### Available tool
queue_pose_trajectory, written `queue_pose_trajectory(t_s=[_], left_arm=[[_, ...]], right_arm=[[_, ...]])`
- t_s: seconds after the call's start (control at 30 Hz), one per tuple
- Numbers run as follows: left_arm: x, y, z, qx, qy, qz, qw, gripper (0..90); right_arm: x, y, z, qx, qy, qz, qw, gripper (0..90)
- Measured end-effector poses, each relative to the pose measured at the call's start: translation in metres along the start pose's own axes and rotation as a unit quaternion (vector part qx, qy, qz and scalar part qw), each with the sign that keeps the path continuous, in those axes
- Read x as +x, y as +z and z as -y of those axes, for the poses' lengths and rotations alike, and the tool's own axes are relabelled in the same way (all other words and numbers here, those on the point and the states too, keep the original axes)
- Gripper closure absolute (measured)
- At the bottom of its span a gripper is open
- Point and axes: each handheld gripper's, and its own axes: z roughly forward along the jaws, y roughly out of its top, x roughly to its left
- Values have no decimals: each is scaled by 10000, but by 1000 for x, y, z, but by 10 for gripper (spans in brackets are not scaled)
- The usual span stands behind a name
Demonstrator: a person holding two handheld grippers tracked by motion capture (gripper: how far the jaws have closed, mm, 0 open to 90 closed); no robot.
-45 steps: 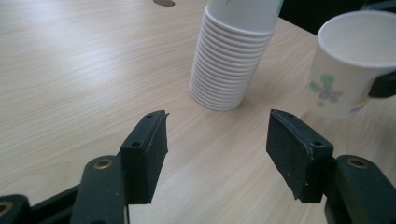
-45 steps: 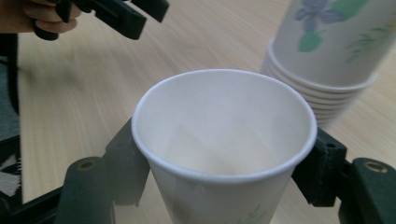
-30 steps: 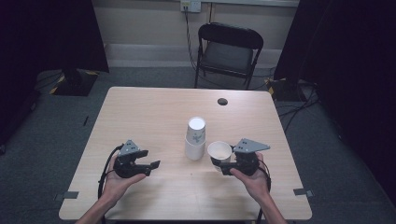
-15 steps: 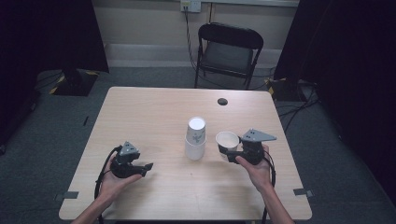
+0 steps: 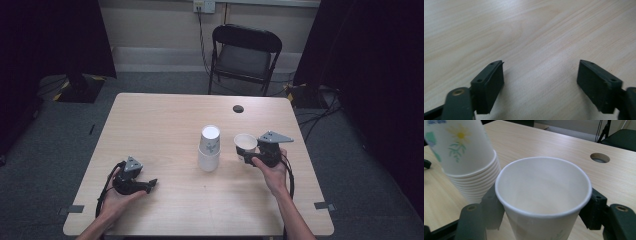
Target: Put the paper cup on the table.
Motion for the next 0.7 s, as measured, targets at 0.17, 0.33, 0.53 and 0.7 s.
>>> queue_pose_trajectory(t_s=[0.17, 0.33, 0.53, 0.7], left_arm=[[1, 1, 4, -165, -7, -44, 9999, 162], [1, 1, 4, -165, -28, -52, 9998, 161], [2, 1, 4, -152, -11, 44, 9999, 140], [1, 1, 4, -136, 46, 38, 9999, 138]], right_arm=[[-6, 6, 1, 45, 11, 89, 9999, 319], [-11, 21, 4, 203, 7, 188, 9996, 316], [-15, 37, 11, 415, -98, 436, 9981, 310], [-15, 40, 15, 416, -111, 522, 9977, 301]])
